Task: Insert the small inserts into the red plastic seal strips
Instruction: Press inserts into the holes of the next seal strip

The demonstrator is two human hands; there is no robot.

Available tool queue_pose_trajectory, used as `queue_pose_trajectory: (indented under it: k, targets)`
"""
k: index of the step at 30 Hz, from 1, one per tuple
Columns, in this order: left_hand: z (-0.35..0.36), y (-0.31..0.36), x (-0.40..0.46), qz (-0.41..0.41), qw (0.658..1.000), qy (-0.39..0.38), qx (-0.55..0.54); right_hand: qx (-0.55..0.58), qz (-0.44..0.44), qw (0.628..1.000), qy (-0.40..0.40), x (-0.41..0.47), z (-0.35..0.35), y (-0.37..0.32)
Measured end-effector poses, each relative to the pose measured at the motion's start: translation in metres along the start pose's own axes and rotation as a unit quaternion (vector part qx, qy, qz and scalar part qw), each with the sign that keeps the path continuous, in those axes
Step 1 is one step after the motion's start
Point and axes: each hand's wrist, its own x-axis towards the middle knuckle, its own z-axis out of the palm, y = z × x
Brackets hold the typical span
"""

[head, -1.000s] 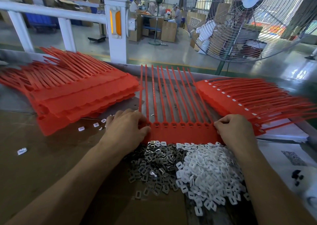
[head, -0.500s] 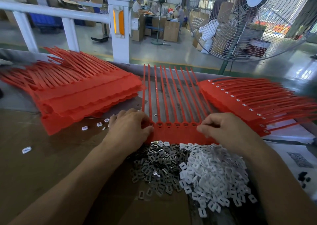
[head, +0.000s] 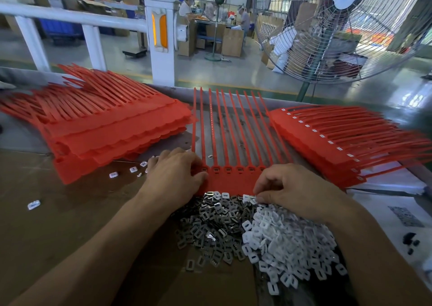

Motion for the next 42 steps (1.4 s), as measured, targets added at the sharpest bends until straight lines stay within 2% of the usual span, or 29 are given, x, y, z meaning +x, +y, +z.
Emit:
queue_pose_trajectory:
  k: [13, 20, 26, 30, 35, 38, 42]
  targets:
    - [0.001, 0.001, -0.002, 0.004, 1.000, 0.009, 0.007, -0.003, -0.021, 1.000, -0.020, 0.000, -0.002, 0.004]
    - [0.000, 0.003, -0.003, 0.006, 1.000, -0.008, 0.000, 0.022, -0.004, 0.999, -0.031, 0.000, -0.001, 0.007]
    - [-0.003, 0.006, -0.005, 0.009, 0.999, -0.032, 0.005, 0.020, -0.005, 1.000, 0.004, -0.002, 0.000, 0.005]
    - [-0.004, 0.008, -0.006, 0.015, 0.999, -0.029, -0.018, 0.106, -0.005, 0.993, 0.056, 0.000, 0.005, 0.004]
    - [-0.009, 0.015, -0.007, 0.112, 0.986, 0.038, -0.121, 0.272, 0.028, 0.957, 0.097, 0.005, 0.014, -0.007]
    - [-0.007, 0.024, -0.011, 0.174, 0.970, 0.052, -0.161, 0.306, 0.023, 0.947, 0.094, 0.006, 0.017, -0.012]
    - [-0.004, 0.030, -0.015, 0.232, 0.958, 0.068, -0.152, 0.332, 0.020, 0.941, 0.066, 0.007, 0.022, -0.015]
